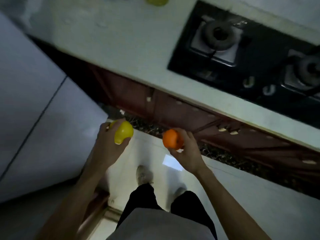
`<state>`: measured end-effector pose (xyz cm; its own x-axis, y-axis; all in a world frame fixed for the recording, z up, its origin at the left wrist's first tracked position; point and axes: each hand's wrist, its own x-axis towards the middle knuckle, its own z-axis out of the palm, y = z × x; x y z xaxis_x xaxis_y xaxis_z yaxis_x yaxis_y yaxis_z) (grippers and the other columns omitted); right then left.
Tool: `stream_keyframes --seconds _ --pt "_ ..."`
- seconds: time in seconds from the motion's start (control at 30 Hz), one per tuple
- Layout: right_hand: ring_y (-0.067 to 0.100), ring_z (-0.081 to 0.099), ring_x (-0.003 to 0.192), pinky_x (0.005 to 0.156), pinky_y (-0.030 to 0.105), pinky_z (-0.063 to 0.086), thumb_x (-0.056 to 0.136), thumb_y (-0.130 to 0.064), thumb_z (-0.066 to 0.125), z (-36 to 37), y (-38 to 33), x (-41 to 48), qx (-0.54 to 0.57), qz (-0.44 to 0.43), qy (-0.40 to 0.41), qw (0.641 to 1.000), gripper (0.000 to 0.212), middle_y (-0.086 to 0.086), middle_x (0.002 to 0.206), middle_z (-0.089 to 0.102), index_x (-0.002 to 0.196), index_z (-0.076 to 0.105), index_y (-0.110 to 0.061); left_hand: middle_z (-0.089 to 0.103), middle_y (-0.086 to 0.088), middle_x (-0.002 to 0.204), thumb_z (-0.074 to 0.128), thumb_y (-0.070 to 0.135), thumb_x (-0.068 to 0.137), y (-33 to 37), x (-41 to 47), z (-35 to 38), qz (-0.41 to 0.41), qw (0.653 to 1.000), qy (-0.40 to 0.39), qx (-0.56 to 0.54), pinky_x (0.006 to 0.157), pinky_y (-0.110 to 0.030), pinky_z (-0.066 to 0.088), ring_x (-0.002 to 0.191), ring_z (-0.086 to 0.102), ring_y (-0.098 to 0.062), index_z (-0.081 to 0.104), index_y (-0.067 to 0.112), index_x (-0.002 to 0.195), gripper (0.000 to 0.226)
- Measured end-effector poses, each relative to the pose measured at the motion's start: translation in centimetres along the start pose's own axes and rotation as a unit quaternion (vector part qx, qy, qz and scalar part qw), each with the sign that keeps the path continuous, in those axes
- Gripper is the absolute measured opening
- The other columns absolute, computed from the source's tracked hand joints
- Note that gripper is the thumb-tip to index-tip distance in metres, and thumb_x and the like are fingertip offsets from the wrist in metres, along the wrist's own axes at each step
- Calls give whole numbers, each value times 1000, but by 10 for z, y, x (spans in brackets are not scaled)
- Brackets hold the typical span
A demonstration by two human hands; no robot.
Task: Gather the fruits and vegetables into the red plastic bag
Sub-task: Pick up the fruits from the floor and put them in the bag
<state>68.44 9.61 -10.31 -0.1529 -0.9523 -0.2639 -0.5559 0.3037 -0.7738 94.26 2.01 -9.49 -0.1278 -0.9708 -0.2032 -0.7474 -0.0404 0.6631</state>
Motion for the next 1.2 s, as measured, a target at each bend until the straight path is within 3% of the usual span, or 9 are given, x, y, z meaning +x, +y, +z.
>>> stream_keyframes --seconds 0.17,0.33,0.47,0.73,0.9,1.03,1.2 --pt "19 48 110 87 31 45 78 -27 74 -96 50 -60 44 59 151 986 65 2 130 45 134 42 -31 47 -13 119 81 19 71 118 16 54 187 980 -62 42 89 -34 44 106 54 -32 52 25 133 69" --pt "18 47 110 86 31 43 78 -27 75 -183 122 -130 84 113 245 959 67 4 132 46 135 41 -30 45 -12 122 79 23 73 244 -3 132 294 947 -113 66 93 -33 41 111 51 -31 50 28 134 68" --pt "17 46 110 87 30 42 78 -26 75 -247 172 -191 86 153 321 931 67 6 132 45 136 40 -28 39 -9 128 75 26 78 336 -44 205 350 918 -177 62 90 -28 39 114 48 -28 46 34 135 64" --pt "12 44 105 84 27 41 77 -29 74 -341 244 -290 84 228 465 851 66 0 127 46 133 40 -33 40 -6 125 74 26 75 480 -115 330 464 842 -272 42 94 -36 43 113 49 -28 46 39 133 66" --pt "9 43 108 87 29 44 78 -30 74 -390 277 -309 88 251 526 808 64 -9 122 42 133 41 -34 40 -8 128 73 29 75 559 -125 394 520 795 -311 32 93 -41 48 113 50 -29 45 40 133 66" --pt "13 46 109 87 34 49 77 -32 75 -434 311 -308 88 269 558 780 64 -8 121 45 131 42 -37 42 -9 126 75 28 73 612 -120 447 542 774 -327 19 95 -32 44 111 52 -29 46 38 134 68" --pt "13 47 110 85 32 49 75 -28 76 -483 341 -306 86 299 589 746 63 -6 123 48 130 45 -34 43 -7 127 74 30 74 677 -114 500 551 755 -353 26 96 -35 44 113 53 -30 45 40 134 67"
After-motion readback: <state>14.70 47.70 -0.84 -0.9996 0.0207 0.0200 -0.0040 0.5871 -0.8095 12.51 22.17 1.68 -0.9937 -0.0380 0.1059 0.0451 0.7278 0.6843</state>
